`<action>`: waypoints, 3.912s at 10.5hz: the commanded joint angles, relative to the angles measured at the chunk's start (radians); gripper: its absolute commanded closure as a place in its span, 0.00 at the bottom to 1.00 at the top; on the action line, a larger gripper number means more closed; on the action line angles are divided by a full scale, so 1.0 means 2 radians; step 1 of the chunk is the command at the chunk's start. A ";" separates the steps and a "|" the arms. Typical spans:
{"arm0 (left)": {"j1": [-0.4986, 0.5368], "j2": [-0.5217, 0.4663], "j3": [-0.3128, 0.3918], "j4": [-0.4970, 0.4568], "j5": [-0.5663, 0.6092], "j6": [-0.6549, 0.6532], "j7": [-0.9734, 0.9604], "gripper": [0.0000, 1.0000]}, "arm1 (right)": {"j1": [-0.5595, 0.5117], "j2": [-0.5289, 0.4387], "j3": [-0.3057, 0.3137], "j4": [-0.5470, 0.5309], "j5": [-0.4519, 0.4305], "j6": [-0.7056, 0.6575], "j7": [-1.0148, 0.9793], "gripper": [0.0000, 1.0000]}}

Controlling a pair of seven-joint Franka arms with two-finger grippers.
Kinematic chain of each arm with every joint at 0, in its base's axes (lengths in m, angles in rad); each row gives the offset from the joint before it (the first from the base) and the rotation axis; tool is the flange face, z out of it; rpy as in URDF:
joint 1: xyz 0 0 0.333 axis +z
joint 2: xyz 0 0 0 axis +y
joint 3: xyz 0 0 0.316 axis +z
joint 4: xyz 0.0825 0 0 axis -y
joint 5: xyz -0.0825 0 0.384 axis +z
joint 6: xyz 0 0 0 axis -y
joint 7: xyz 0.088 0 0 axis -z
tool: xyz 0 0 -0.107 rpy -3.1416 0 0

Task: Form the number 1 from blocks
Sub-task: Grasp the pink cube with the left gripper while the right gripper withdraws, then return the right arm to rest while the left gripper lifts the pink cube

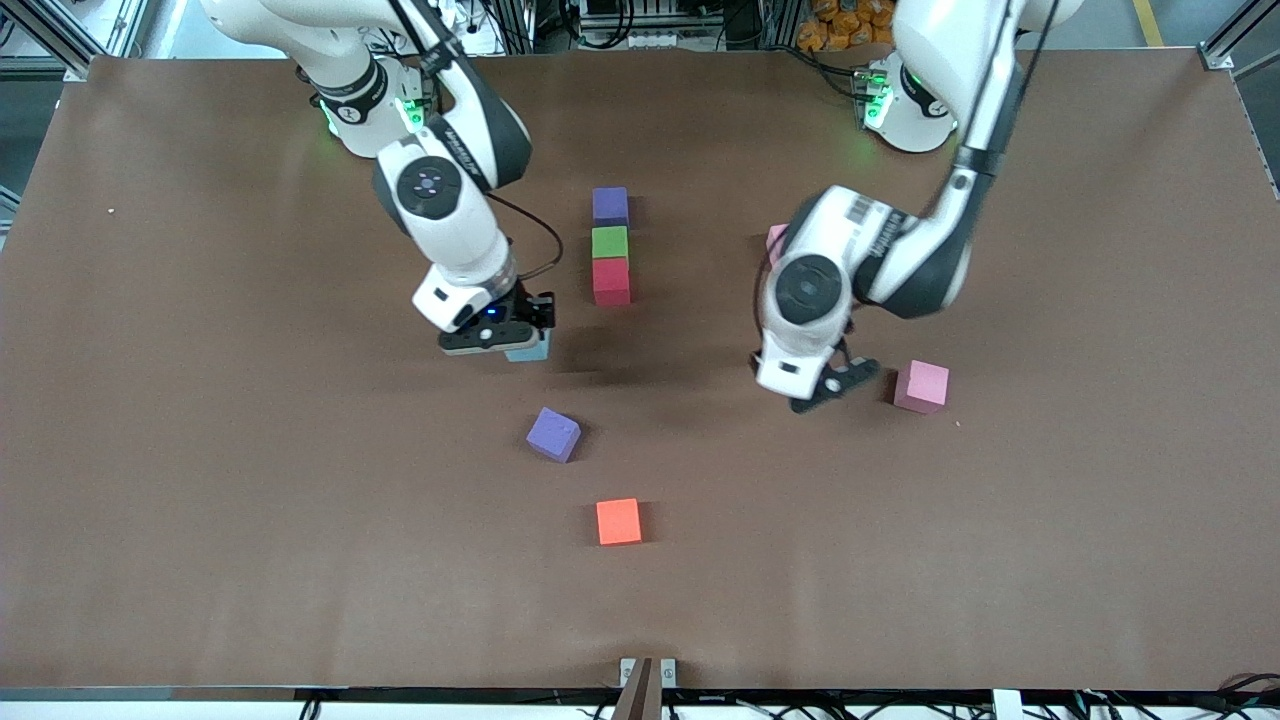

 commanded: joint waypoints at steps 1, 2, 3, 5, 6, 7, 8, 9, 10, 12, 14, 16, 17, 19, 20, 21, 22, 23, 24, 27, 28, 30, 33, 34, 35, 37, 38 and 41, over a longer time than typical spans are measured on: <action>0.048 -0.013 -0.007 -0.017 0.011 0.000 0.073 0.00 | 0.042 0.071 -0.017 0.069 -0.003 -0.003 0.031 0.66; 0.068 -0.022 -0.007 -0.031 0.011 0.004 0.111 0.00 | 0.056 0.088 -0.017 0.082 -0.002 -0.002 0.048 0.66; 0.084 -0.035 -0.007 -0.051 0.017 0.018 0.144 0.00 | 0.069 0.101 -0.017 0.092 -0.001 -0.001 0.068 0.66; 0.112 -0.069 -0.007 -0.108 0.027 0.059 0.211 0.00 | 0.086 0.111 -0.016 0.092 0.004 0.000 0.076 0.66; 0.125 -0.076 -0.007 -0.116 0.037 0.061 0.244 0.00 | 0.093 0.115 -0.016 0.089 0.004 -0.002 0.076 0.66; 0.136 -0.079 -0.007 -0.123 0.038 0.063 0.271 0.00 | 0.103 0.121 -0.015 0.088 0.004 -0.003 0.078 0.64; 0.139 -0.085 -0.007 -0.143 0.042 0.074 0.292 0.00 | 0.105 0.122 -0.014 0.087 0.004 -0.006 0.079 0.62; 0.150 -0.095 -0.008 -0.171 0.050 0.101 0.303 0.00 | 0.108 0.124 -0.012 0.084 0.004 -0.007 0.087 0.56; 0.155 -0.099 -0.009 -0.191 0.051 0.126 0.329 0.00 | 0.112 0.128 -0.012 0.082 0.004 -0.006 0.087 0.53; 0.168 -0.099 -0.010 -0.193 0.051 0.138 0.398 0.00 | 0.119 0.129 -0.012 0.082 0.004 -0.007 0.089 0.52; 0.170 -0.092 -0.011 -0.195 0.050 0.166 0.422 0.00 | 0.124 0.130 -0.012 0.081 0.004 -0.007 0.102 0.45; 0.170 -0.081 -0.017 -0.194 0.038 0.196 0.422 0.00 | 0.125 0.127 -0.012 0.081 0.004 -0.006 0.105 0.02; 0.170 -0.075 -0.020 -0.194 0.031 0.206 0.422 0.00 | 0.124 0.122 -0.012 0.079 0.004 -0.007 0.115 0.00; 0.170 -0.065 -0.023 -0.195 0.029 0.209 0.422 0.00 | 0.118 0.113 -0.012 0.078 0.004 -0.007 0.117 0.00; 0.170 -0.060 -0.024 -0.194 0.029 0.210 0.429 0.00 | 0.107 0.102 -0.011 0.073 0.004 -0.008 0.126 0.00; 0.170 -0.057 -0.025 -0.194 0.029 0.210 0.432 0.00 | 0.089 0.083 -0.007 0.067 0.004 -0.008 0.131 0.00; 0.170 -0.053 -0.025 -0.194 0.029 0.210 0.432 0.00 | 0.063 0.059 -0.003 0.056 0.004 -0.009 0.131 0.00; 0.170 -0.047 -0.025 -0.192 0.029 0.210 0.435 0.00 | 0.032 0.037 0.001 0.047 0.004 -0.019 0.120 0.00; 0.171 -0.044 -0.025 -0.191 0.029 0.211 0.435 0.00 | 0.008 0.017 0.006 0.048 0.001 -0.045 0.112 0.00; 0.173 -0.027 -0.025 -0.188 0.030 0.220 0.436 0.00 | -0.076 -0.045 0.017 0.059 -0.003 -0.124 0.011 0.00; 0.173 -0.019 -0.025 -0.183 0.028 0.223 0.436 0.00 | -0.101 -0.053 0.020 0.077 -0.003 -0.165 -0.012 0.00; 0.179 -0.002 -0.025 -0.166 -0.019 0.224 0.438 0.68 | -0.133 -0.056 0.021 0.121 -0.018 -0.237 -0.040 0.00; 0.179 0.009 -0.025 -0.156 -0.035 0.223 0.436 1.00 | -0.159 -0.054 0.021 0.171 -0.054 -0.282 -0.044 0.01; 0.173 0.009 -0.025 -0.152 -0.038 0.223 0.427 1.00 | -0.173 -0.056 0.021 0.181 -0.058 -0.283 -0.052 0.00; 0.167 0.009 -0.025 -0.150 -0.040 0.223 0.405 1.00 | -0.190 -0.059 0.026 0.193 -0.059 -0.293 -0.080 0.00; 0.142 0.006 -0.026 -0.142 -0.040 0.222 0.341 1.00 | -0.245 -0.062 0.058 0.239 -0.058 -0.338 -0.089 0.00; 0.129 0.003 -0.026 -0.132 -0.039 0.219 0.309 1.00 | -0.269 -0.062 0.071 0.260 -0.056 -0.348 -0.089 0.00; 0.074 0.003 -0.038 -0.087 -0.041 0.169 0.192 1.00 | -0.309 -0.056 0.070 0.321 -0.053 -0.416 -0.131 0.00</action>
